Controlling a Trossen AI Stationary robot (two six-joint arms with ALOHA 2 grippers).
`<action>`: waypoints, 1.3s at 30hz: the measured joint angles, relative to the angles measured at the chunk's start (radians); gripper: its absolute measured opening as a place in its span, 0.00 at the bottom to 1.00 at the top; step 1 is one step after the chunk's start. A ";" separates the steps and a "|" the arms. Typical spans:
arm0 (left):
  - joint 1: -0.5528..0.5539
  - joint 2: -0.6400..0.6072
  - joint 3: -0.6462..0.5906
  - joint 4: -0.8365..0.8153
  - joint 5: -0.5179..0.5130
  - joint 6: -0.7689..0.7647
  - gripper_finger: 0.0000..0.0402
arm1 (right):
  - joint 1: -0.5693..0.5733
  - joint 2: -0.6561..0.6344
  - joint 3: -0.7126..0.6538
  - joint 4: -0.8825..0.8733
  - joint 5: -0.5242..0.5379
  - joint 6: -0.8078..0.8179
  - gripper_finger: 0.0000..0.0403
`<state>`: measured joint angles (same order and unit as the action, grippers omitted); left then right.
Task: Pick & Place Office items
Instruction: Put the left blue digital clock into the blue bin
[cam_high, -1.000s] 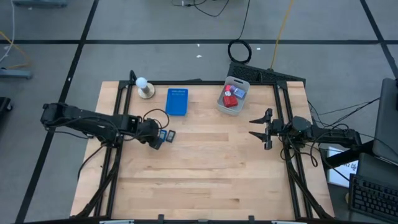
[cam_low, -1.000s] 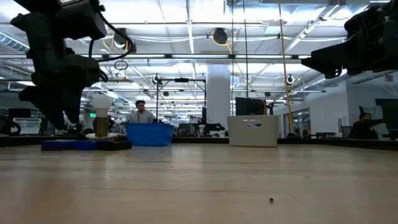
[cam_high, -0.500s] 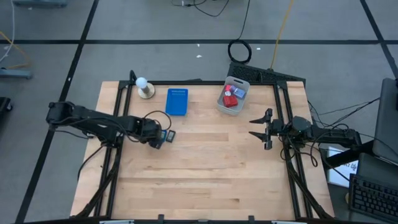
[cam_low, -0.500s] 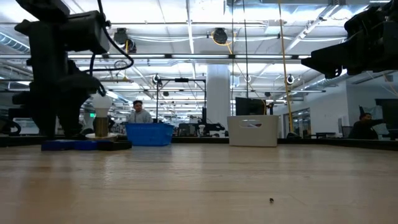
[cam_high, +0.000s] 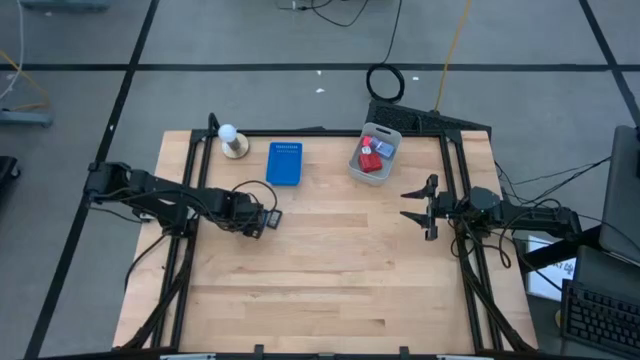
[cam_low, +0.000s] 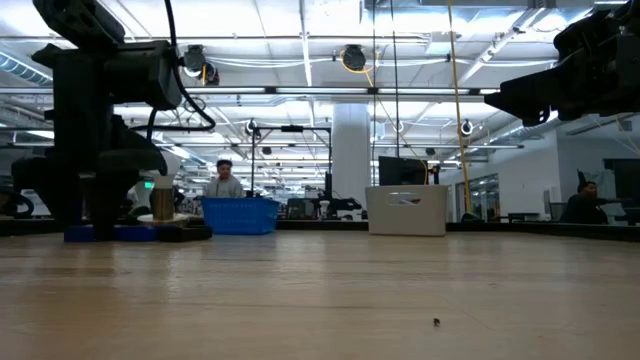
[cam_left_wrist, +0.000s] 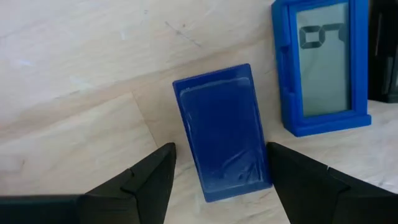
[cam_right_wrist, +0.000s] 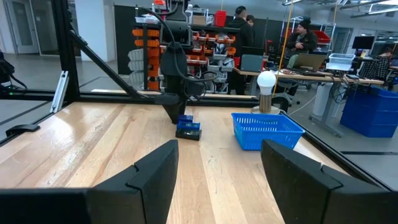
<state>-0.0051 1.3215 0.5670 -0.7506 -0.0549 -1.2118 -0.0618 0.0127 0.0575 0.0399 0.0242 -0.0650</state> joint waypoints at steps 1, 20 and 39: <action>0.000 0.000 0.000 0.000 -0.001 -0.004 0.63 | 0.000 0.000 0.000 0.000 0.000 0.000 0.55; 0.000 0.002 -0.001 0.001 -0.136 -0.066 0.64 | 0.000 0.000 0.000 0.000 0.000 0.000 0.55; 0.000 0.001 -0.001 -0.003 -0.119 -0.027 0.63 | 0.000 0.000 0.000 0.000 0.000 0.000 0.55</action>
<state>-0.0051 1.3228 0.5659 -0.7532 -0.1738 -1.2388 -0.0619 0.0126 0.0577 0.0399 0.0243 -0.0650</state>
